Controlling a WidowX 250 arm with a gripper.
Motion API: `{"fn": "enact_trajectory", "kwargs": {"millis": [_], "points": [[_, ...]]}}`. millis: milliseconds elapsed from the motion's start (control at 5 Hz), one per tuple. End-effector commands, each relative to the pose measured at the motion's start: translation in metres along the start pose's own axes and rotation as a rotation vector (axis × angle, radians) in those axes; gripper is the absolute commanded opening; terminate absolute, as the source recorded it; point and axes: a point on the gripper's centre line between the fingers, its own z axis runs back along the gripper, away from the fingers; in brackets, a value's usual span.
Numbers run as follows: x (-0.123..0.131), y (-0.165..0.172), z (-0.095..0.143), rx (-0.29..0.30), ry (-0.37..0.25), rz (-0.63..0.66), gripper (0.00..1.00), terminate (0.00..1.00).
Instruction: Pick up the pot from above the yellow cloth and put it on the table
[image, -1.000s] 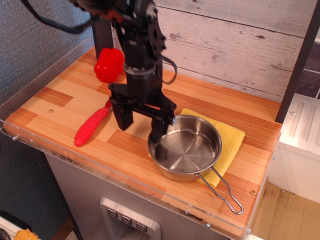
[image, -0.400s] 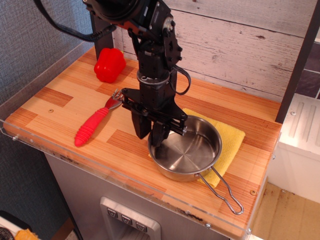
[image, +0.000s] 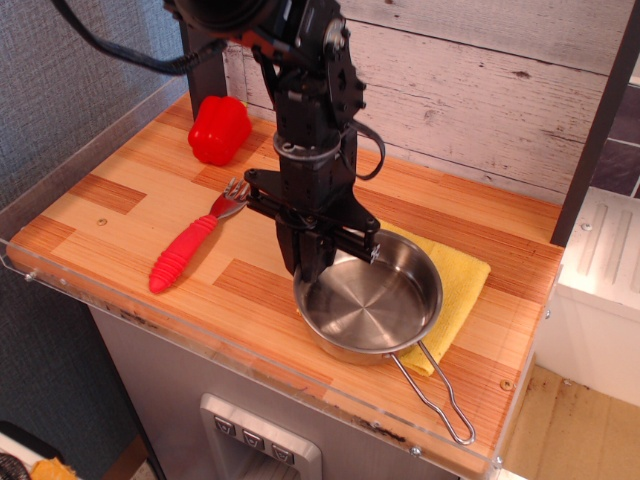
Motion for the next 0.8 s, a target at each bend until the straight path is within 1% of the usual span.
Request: {"fn": "enact_trajectory", "kwargs": {"millis": [0,200,400,600], "points": [[0.016,-0.001,0.053,-0.169,-0.039,0.114,0.0,0.0],[0.015,0.039,0.071,-0.199,-0.066,0.284,0.0,0.0],[0.012,0.087,0.065,-0.125,-0.045,0.472,0.0,0.0],[0.004,0.131,0.062,-0.017,-0.043,0.578,0.0,0.0]]}}
